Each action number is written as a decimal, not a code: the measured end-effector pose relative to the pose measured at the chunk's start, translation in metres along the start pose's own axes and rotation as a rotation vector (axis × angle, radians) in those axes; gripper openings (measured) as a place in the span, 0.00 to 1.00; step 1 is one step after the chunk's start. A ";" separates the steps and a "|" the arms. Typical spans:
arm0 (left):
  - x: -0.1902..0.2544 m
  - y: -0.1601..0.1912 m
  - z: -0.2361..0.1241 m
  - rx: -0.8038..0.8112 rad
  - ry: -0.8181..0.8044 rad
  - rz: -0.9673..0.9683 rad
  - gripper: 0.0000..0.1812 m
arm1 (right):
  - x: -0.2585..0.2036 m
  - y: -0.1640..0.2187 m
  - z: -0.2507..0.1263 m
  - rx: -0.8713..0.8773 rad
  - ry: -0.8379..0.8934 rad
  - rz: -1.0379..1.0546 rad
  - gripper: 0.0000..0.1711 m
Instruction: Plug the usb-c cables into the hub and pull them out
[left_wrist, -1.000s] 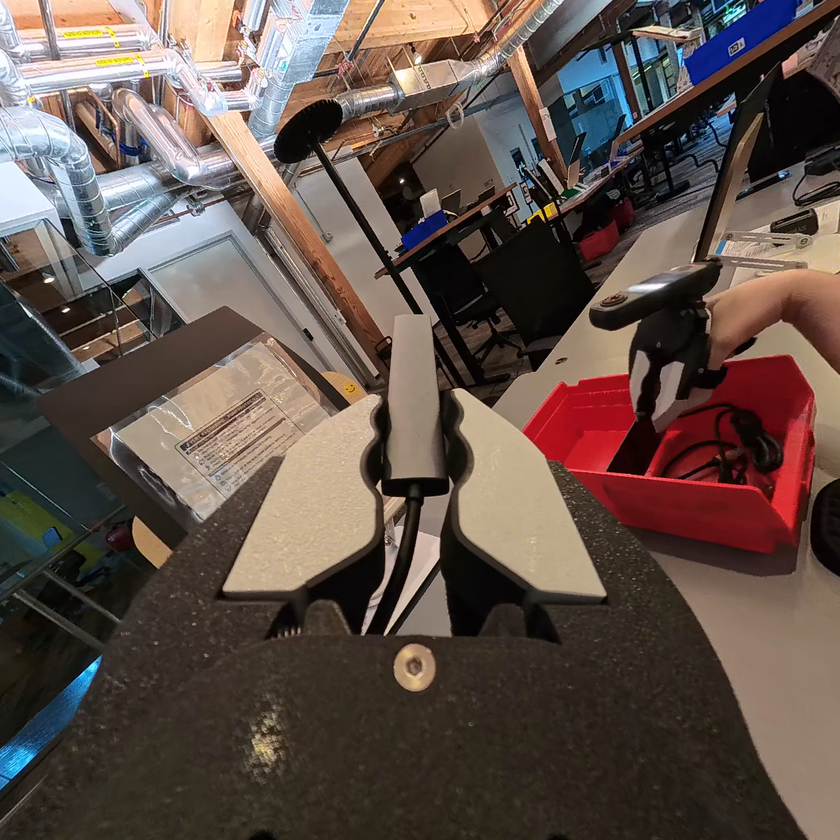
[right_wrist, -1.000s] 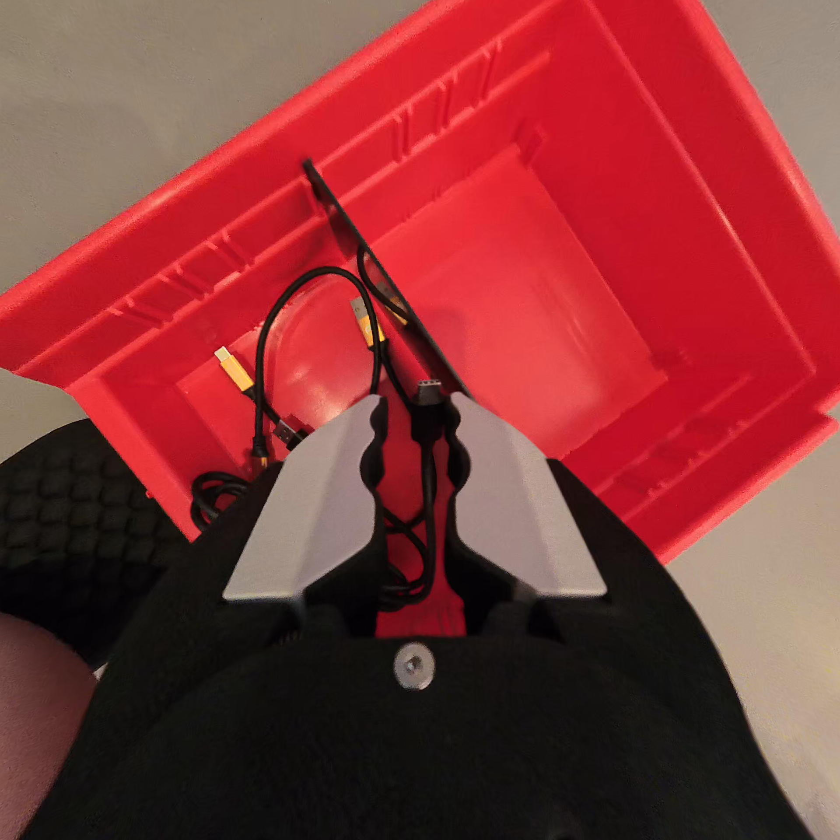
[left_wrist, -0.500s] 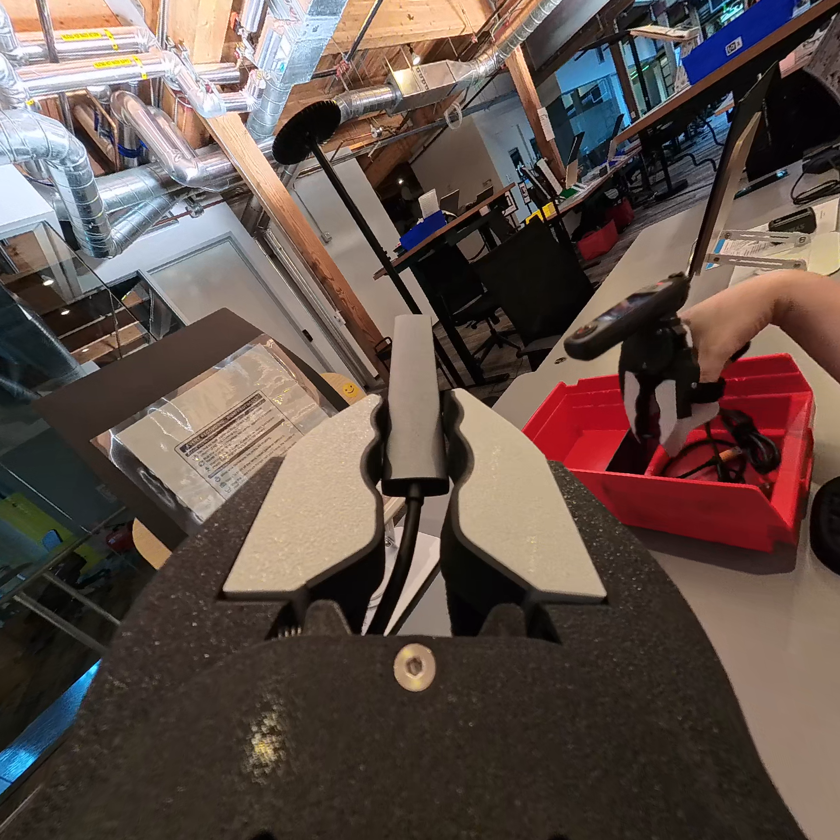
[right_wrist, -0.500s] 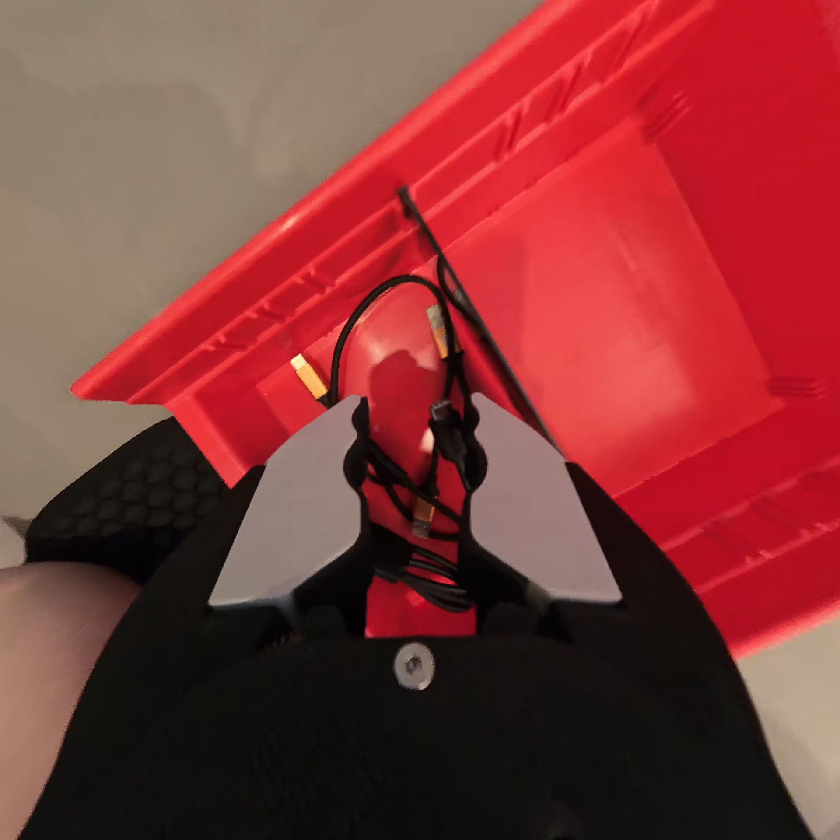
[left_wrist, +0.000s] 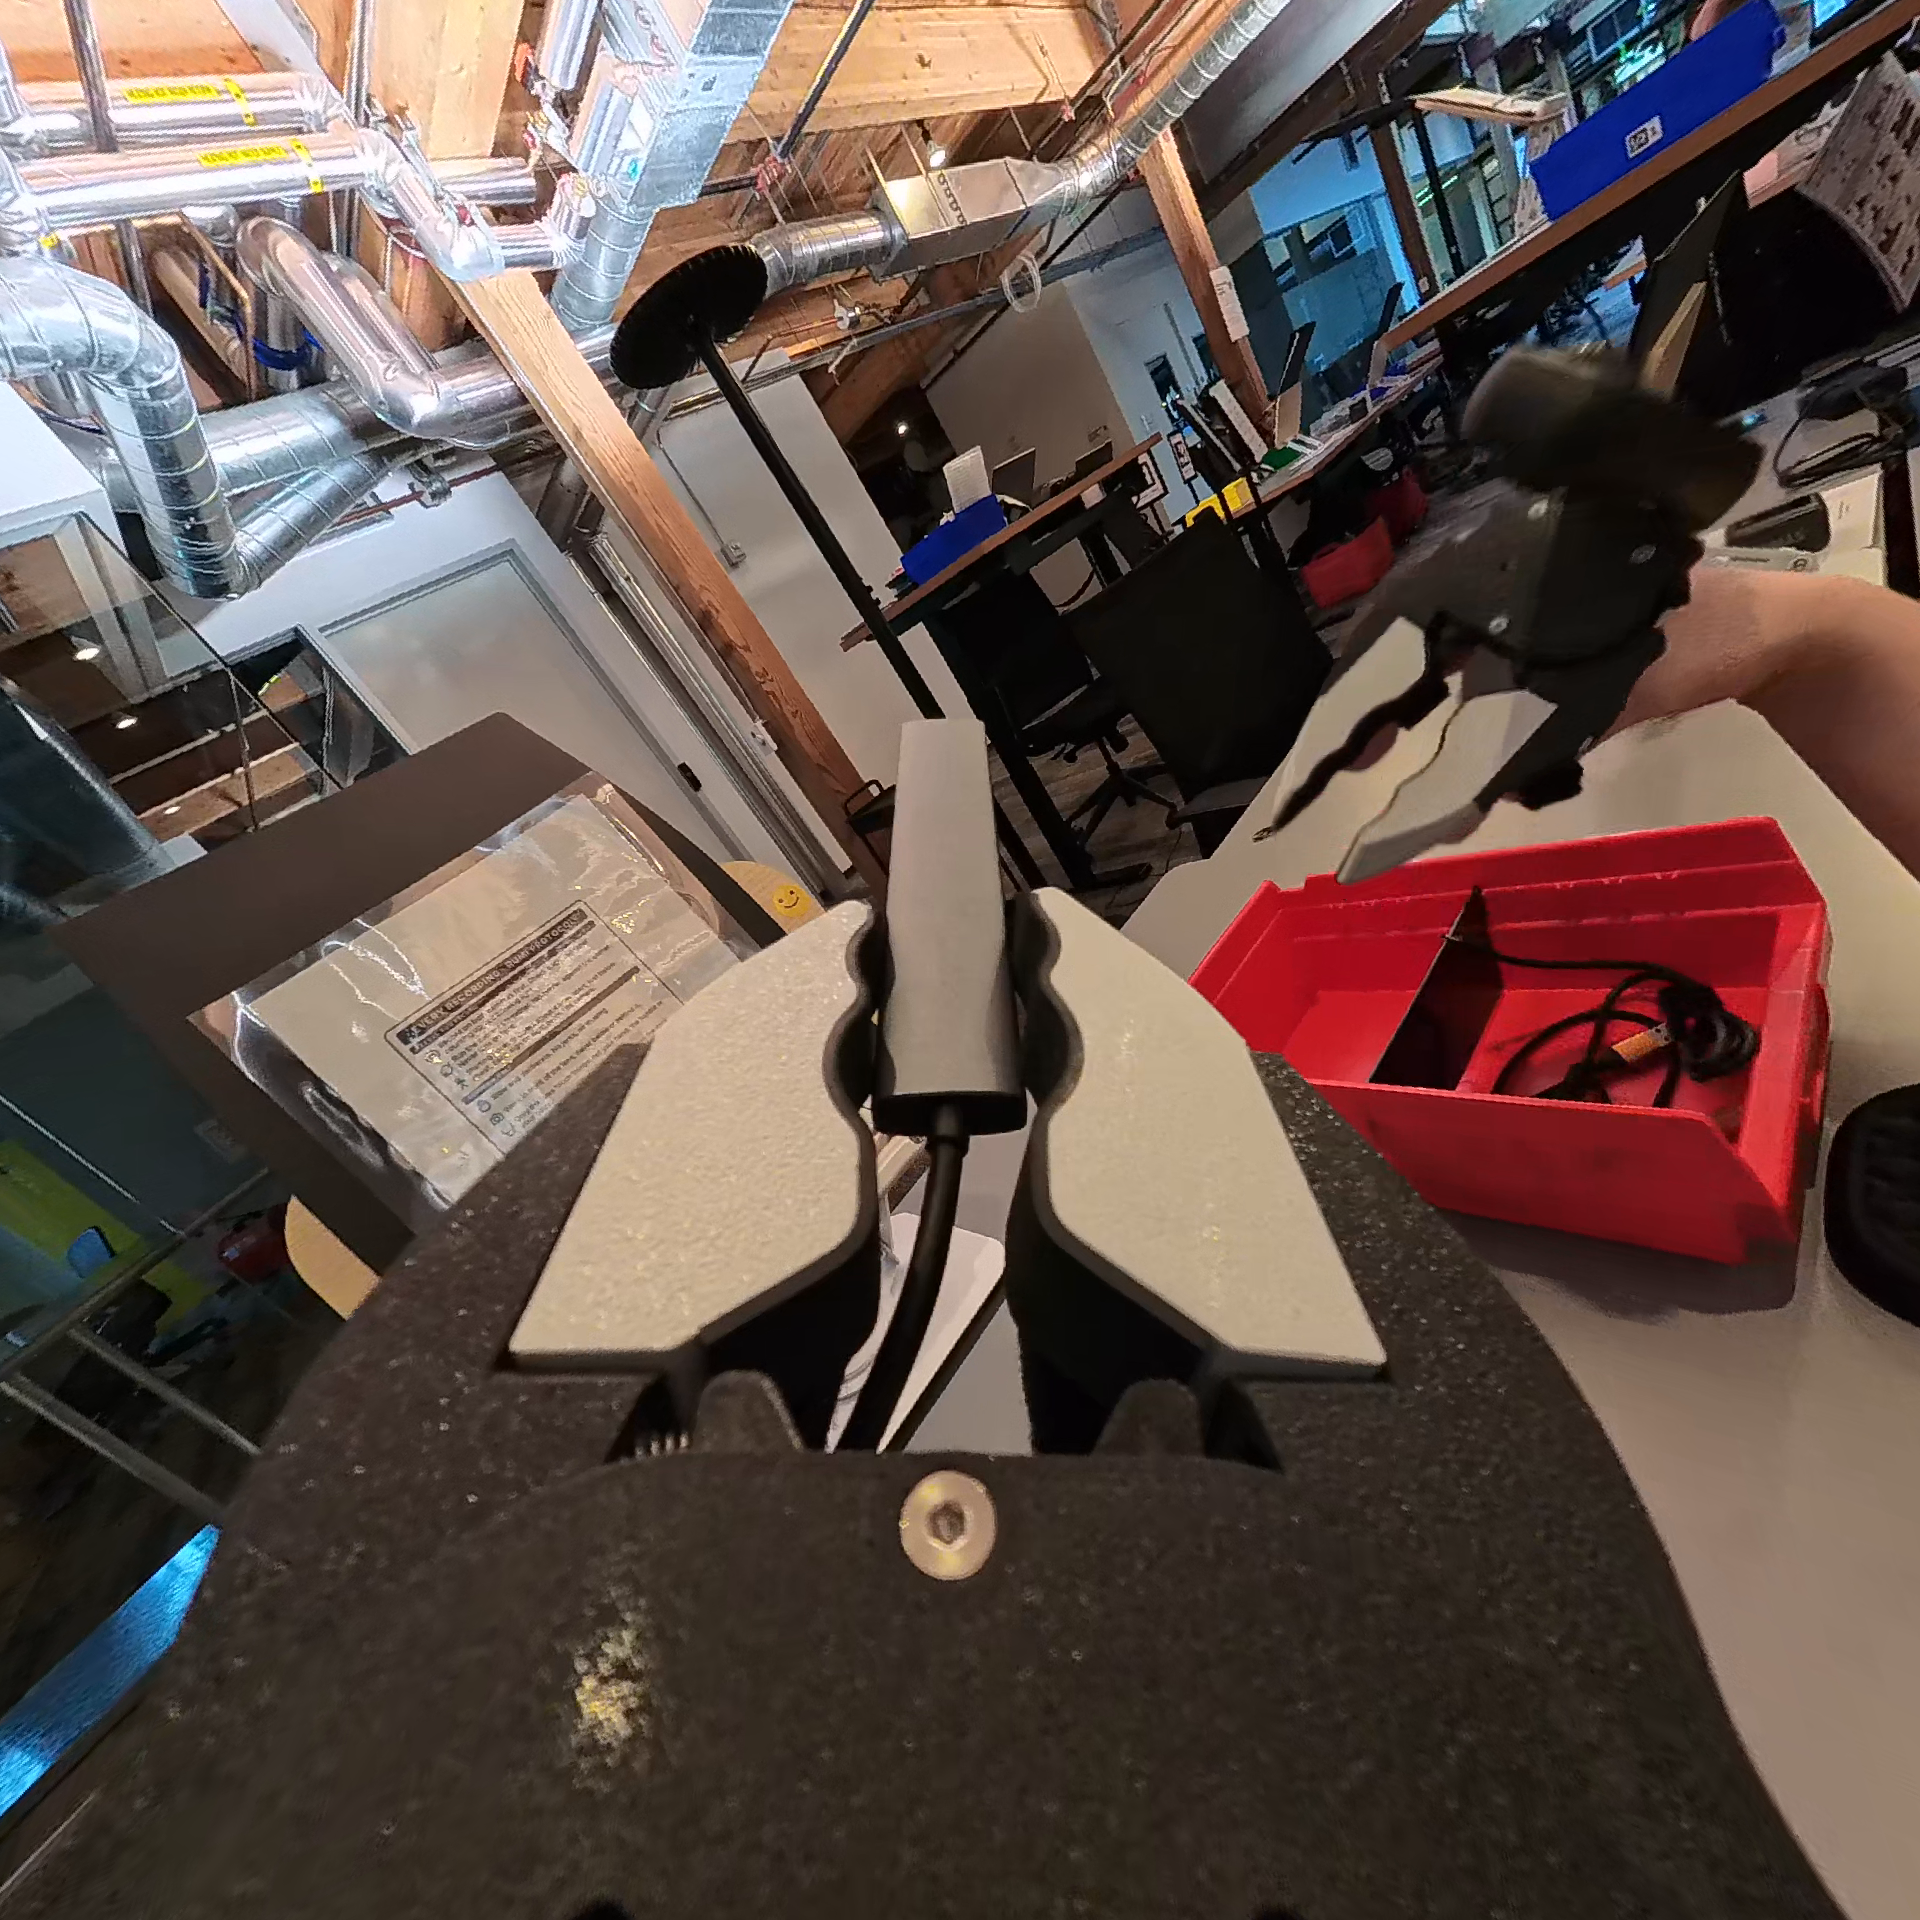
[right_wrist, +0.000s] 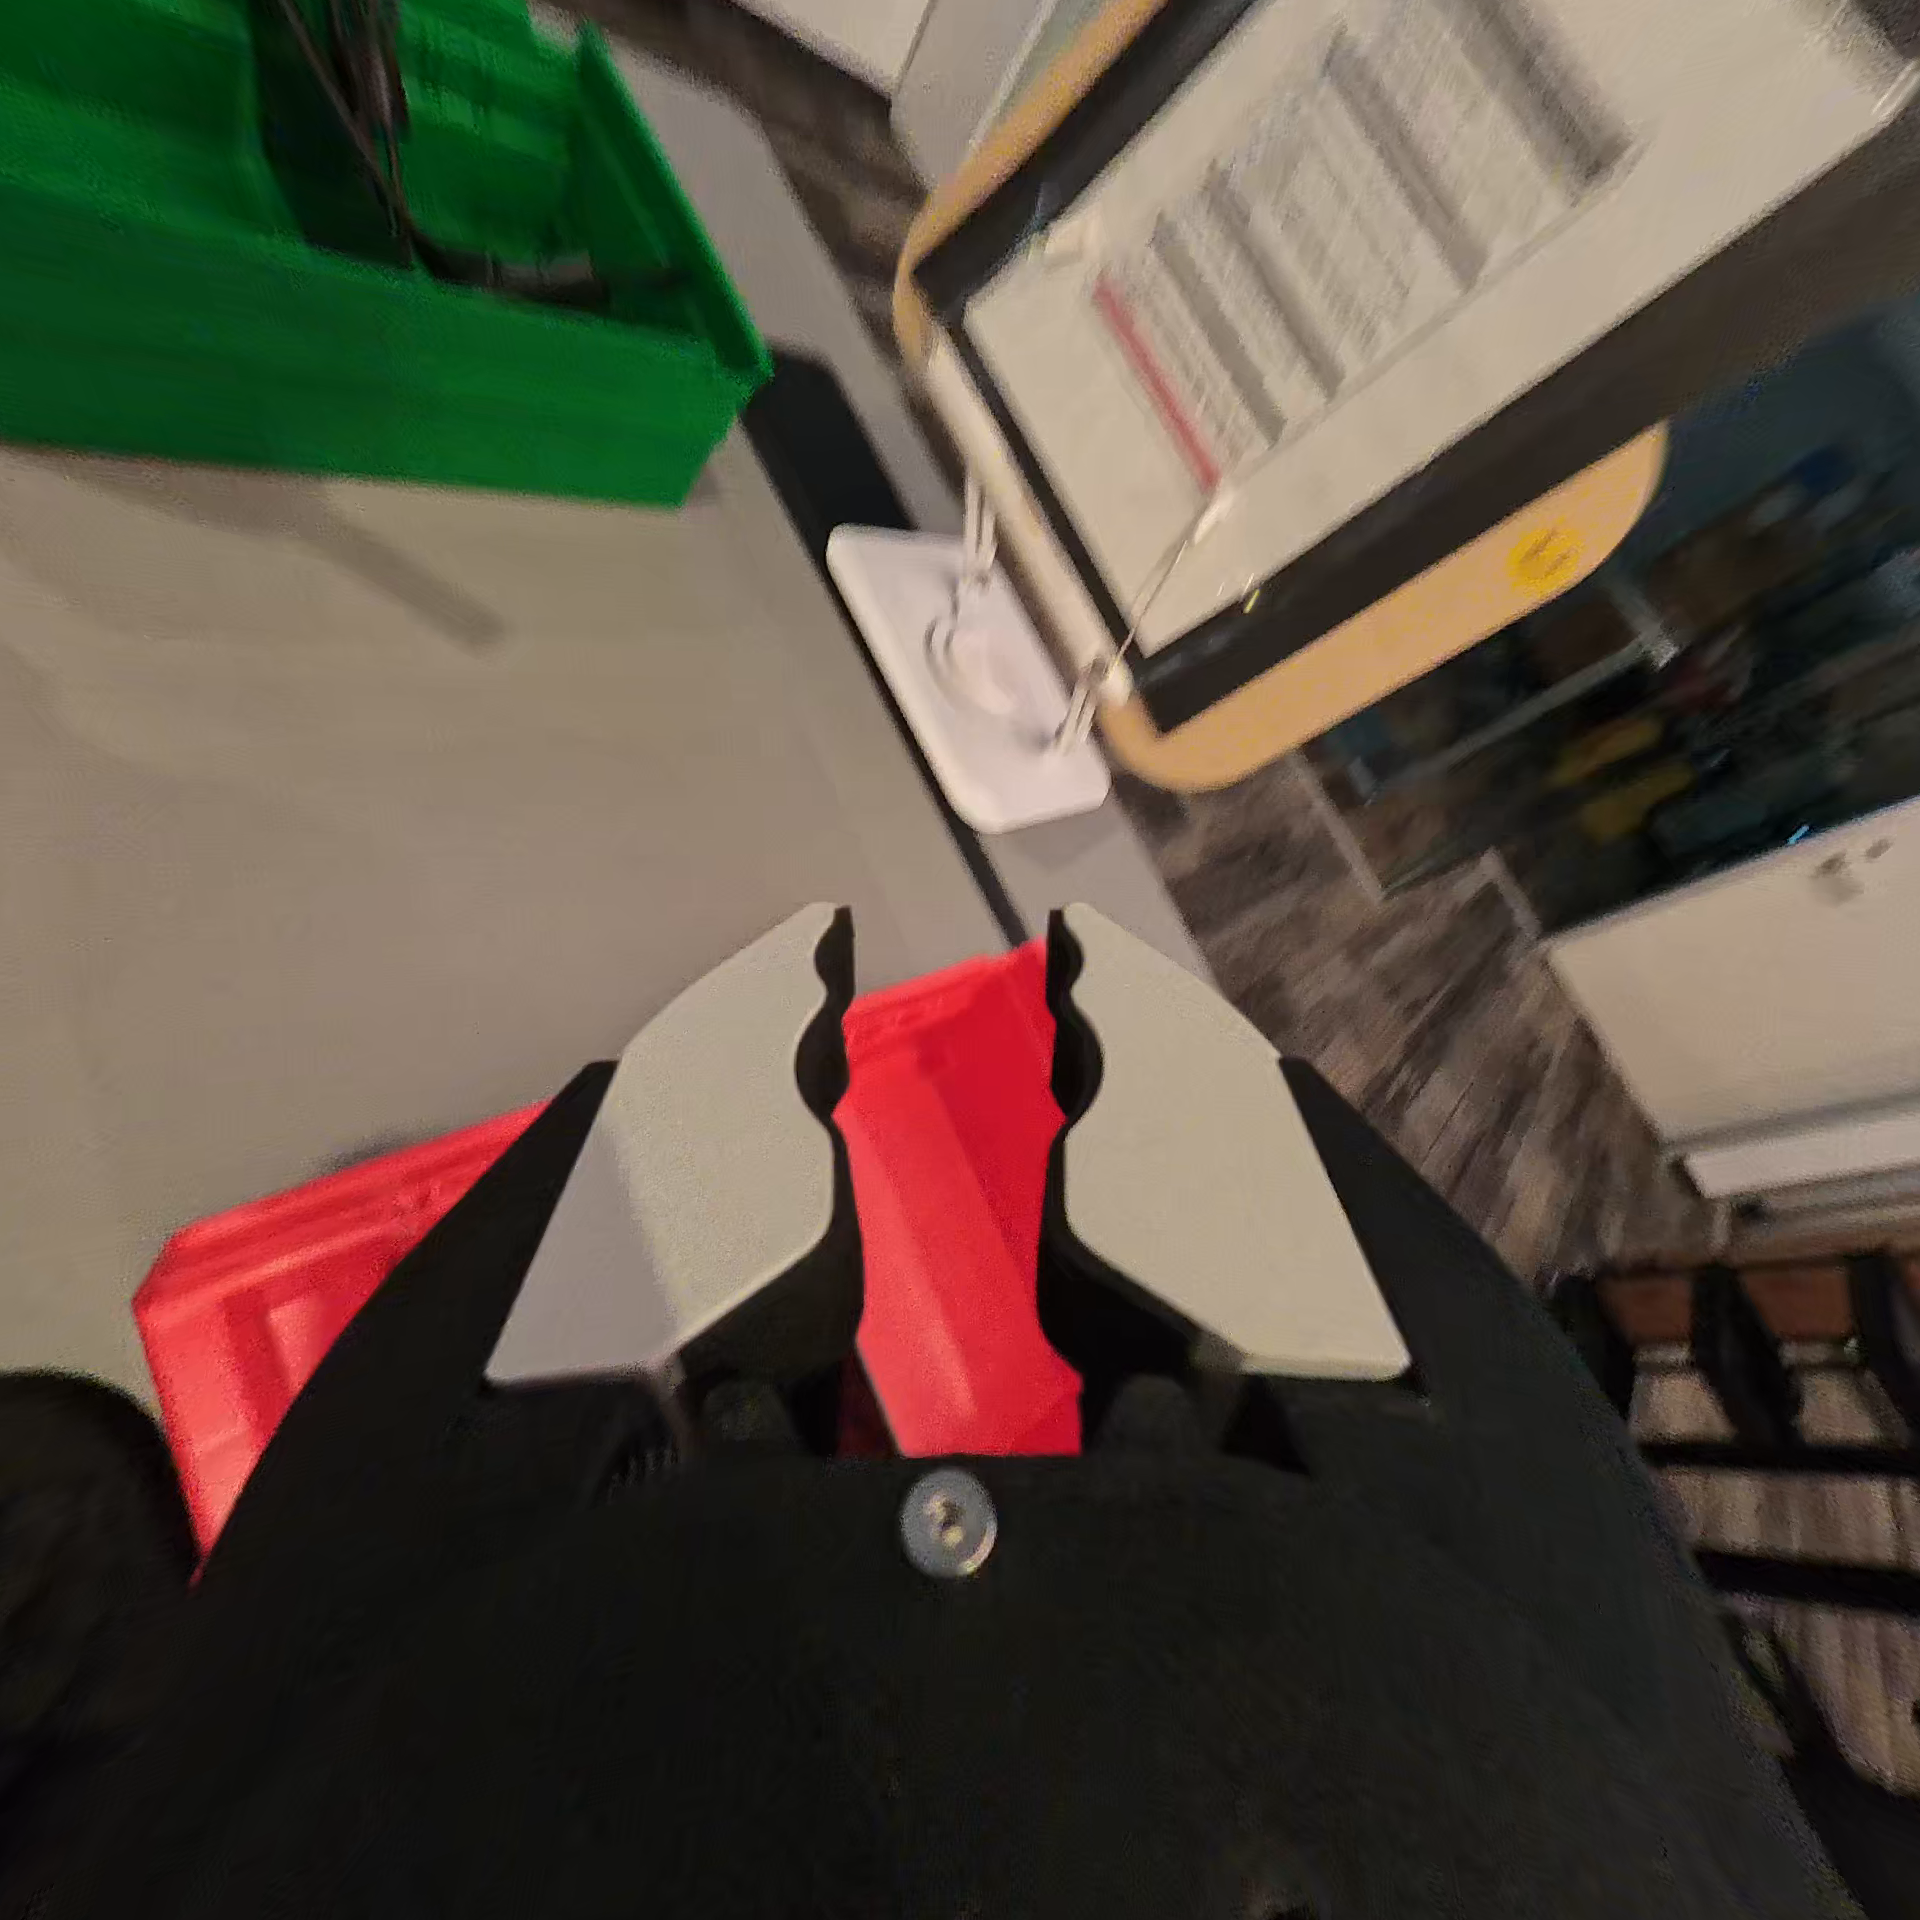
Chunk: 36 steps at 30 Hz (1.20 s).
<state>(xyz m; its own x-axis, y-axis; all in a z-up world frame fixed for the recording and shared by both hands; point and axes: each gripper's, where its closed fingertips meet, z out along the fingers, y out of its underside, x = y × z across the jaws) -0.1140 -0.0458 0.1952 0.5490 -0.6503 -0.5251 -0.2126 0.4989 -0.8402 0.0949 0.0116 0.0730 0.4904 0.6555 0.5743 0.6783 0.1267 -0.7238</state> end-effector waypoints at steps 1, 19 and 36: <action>0.001 0.000 0.000 0.000 0.002 0.002 0.13 | 0.002 -0.014 -0.005 0.060 0.022 -0.013 0.21; 0.051 0.020 0.020 -0.113 0.278 -0.082 0.13 | -0.064 -0.170 0.018 0.361 0.572 -0.798 0.20; 0.020 0.005 0.004 -0.004 0.248 -0.324 0.28 | 0.061 -0.008 -0.039 -0.103 0.507 -0.277 0.06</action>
<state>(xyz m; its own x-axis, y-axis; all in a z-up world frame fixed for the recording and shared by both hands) -0.1008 -0.0547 0.1811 0.3768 -0.8922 -0.2491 -0.0641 0.2431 -0.9679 0.1404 0.0216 0.1283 0.4703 0.1665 0.8666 0.8560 0.1527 -0.4939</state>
